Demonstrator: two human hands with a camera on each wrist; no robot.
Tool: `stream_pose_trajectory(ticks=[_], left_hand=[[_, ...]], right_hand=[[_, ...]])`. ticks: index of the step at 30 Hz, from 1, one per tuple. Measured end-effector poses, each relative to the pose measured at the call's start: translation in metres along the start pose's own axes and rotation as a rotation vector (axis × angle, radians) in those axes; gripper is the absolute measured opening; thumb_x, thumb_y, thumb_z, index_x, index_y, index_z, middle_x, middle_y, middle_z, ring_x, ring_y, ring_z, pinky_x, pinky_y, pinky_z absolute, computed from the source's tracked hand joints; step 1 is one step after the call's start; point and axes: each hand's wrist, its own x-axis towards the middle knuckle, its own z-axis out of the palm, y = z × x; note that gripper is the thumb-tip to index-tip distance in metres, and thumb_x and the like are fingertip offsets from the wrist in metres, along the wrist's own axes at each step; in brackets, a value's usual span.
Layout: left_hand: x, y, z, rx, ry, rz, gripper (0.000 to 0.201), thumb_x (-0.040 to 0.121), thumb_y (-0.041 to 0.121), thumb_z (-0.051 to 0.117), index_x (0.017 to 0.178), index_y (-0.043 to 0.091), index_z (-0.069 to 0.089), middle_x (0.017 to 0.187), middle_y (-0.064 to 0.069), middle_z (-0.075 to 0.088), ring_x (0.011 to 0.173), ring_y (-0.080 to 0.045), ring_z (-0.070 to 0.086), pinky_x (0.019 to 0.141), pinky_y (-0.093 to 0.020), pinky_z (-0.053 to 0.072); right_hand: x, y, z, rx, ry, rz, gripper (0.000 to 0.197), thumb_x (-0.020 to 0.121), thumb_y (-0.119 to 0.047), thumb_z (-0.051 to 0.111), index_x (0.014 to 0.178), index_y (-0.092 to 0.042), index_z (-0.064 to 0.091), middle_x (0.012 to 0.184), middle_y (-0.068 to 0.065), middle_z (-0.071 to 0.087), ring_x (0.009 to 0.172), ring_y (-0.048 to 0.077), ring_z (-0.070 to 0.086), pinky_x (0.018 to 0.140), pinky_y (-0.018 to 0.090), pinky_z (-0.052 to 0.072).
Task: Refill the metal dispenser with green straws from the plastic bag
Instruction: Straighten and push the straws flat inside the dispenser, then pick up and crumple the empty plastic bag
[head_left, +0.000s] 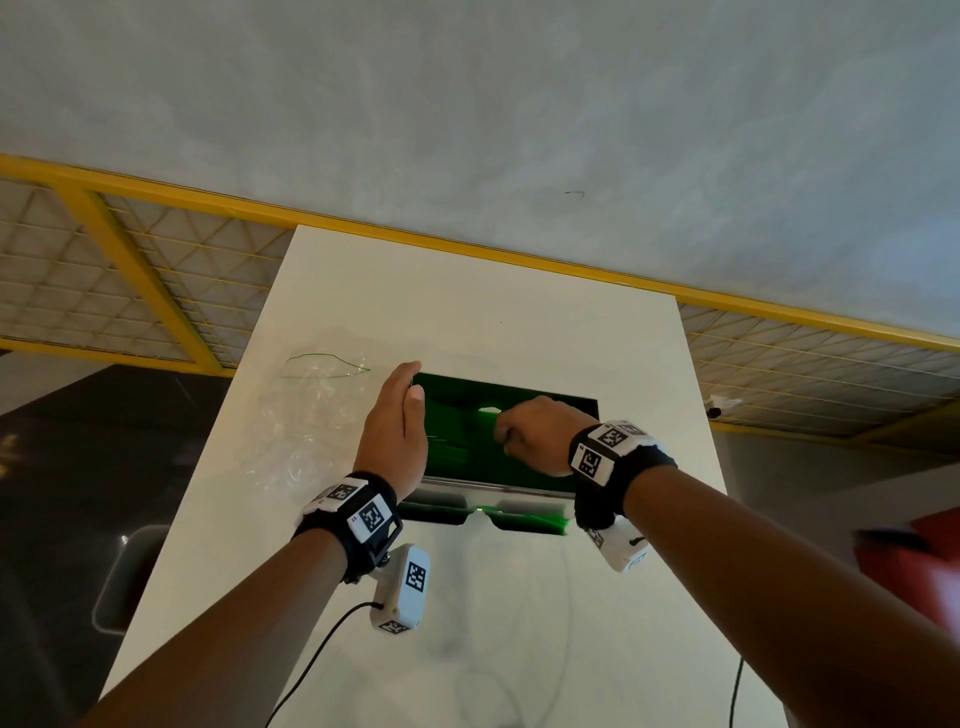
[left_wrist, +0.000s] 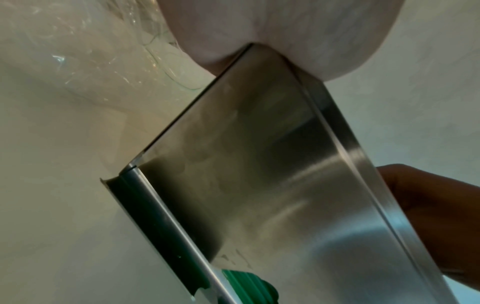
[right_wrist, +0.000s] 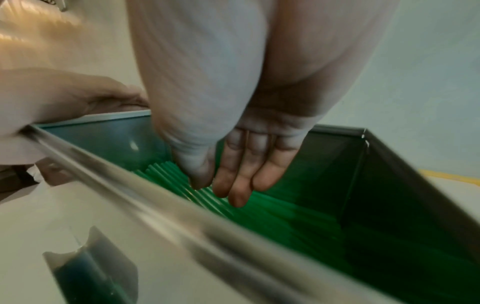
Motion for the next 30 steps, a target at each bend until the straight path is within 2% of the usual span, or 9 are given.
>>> stream_pose_trajectory(ticks=[7, 12, 14, 17, 18, 20, 23, 27, 30], left_hand=[[0.002, 0.010, -0.009, -0.006, -0.053, -0.013, 0.044, 0.109, 0.026, 0.035, 0.151, 0.016, 0.041, 0.156, -0.002, 0.045, 0.144, -0.016, 0.041, 0.112, -0.023, 0.031], [0.016, -0.002, -0.053, 0.272, 0.170, 0.173, 0.048, 0.094, 0.026, 0.051, 0.142, 0.016, 0.051, 0.152, -0.007, 0.048, 0.142, -0.025, 0.041, 0.118, -0.052, 0.029], [0.022, -0.020, -0.077, 0.558, 0.220, 0.020, 0.066, 0.083, 0.043, 0.061, 0.145, 0.026, 0.043, 0.160, -0.008, 0.033, 0.151, -0.031, 0.024, 0.121, -0.057, 0.014], [0.017, -0.054, -0.101, 0.828, 0.016, -0.330, 0.093, 0.076, 0.056, 0.070, 0.152, 0.041, 0.019, 0.167, -0.008, 0.004, 0.154, -0.038, 0.008, 0.118, -0.062, 0.012], [0.014, -0.065, -0.105, 0.786, -0.055, -0.383, 0.091, 0.080, 0.047, 0.072, 0.154, 0.042, 0.018, 0.167, -0.008, 0.005, 0.152, -0.039, 0.016, 0.117, -0.060, 0.020], [0.008, -0.082, -0.113, 0.531, -0.124, -0.372, 0.076, 0.089, 0.017, 0.064, 0.154, 0.038, 0.030, 0.157, -0.013, 0.034, 0.139, -0.035, 0.044, 0.110, -0.048, 0.041], [-0.003, -0.076, -0.128, 0.256, 0.055, -0.248, 0.066, 0.089, -0.009, 0.046, 0.140, 0.031, 0.056, 0.119, -0.009, 0.069, 0.112, -0.027, 0.066, 0.095, -0.032, 0.053], [-0.019, -0.020, -0.146, 0.069, 0.277, 0.015, 0.043, 0.086, -0.011, 0.041, 0.096, 0.012, 0.076, 0.098, -0.010, 0.074, 0.095, -0.020, 0.068, 0.086, -0.030, 0.051], [-0.035, 0.032, -0.148, -0.223, 0.242, 0.088, 0.030, 0.083, -0.007, 0.039, 0.080, 0.006, 0.066, 0.075, -0.015, 0.066, 0.073, -0.024, 0.066, 0.064, -0.044, 0.054]], right_hand=[[-0.029, -0.015, -0.005, 0.162, 0.158, -0.074, 0.018, 0.101, -0.030, 0.055, 0.107, -0.027, 0.072, 0.097, -0.009, 0.072, 0.084, 0.009, 0.066, 0.083, 0.028, 0.053], [-0.060, -0.035, -0.011, 0.284, 0.294, -0.126, 0.014, 0.100, -0.027, 0.059, 0.105, -0.026, 0.072, 0.092, -0.015, 0.068, 0.083, 0.004, 0.065, 0.078, 0.021, 0.053], [-0.072, -0.047, -0.011, 0.332, 0.352, -0.150, 0.013, 0.100, -0.025, 0.060, 0.105, -0.024, 0.073, 0.093, -0.014, 0.069, 0.084, 0.005, 0.065, 0.076, 0.016, 0.052], [-0.085, -0.076, -0.005, 0.454, 0.389, -0.204, 0.013, 0.098, -0.020, 0.064, 0.105, -0.024, 0.074, 0.091, -0.016, 0.070, 0.086, 0.005, 0.065, 0.074, 0.013, 0.050], [-0.087, -0.088, -0.002, 0.464, 0.397, -0.236, 0.013, 0.098, -0.020, 0.064, 0.105, -0.025, 0.074, 0.091, -0.017, 0.069, 0.087, 0.005, 0.065, 0.073, 0.013, 0.050], [-0.086, -0.112, 0.004, 0.447, 0.414, -0.308, 0.013, 0.098, -0.022, 0.064, 0.107, -0.026, 0.073, 0.093, -0.017, 0.067, 0.087, 0.005, 0.064, 0.073, 0.013, 0.049], [-0.077, -0.145, 0.010, 0.504, 0.403, -0.358, 0.025, 0.097, -0.025, 0.064, 0.121, -0.030, 0.067, 0.112, -0.013, 0.059, 0.095, -0.001, 0.060, 0.080, 0.010, 0.047], [-0.061, -0.178, 0.004, 0.545, 0.372, -0.335, 0.065, 0.095, -0.042, 0.065, 0.150, -0.054, 0.033, 0.160, -0.019, 0.020, 0.142, 0.007, 0.037, 0.106, 0.036, 0.050], [-0.053, -0.198, -0.007, 0.687, 0.354, -0.333, 0.079, 0.095, -0.040, 0.068, 0.154, -0.055, 0.018, 0.167, -0.016, 0.018, 0.148, 0.008, 0.033, 0.107, 0.032, 0.048]])
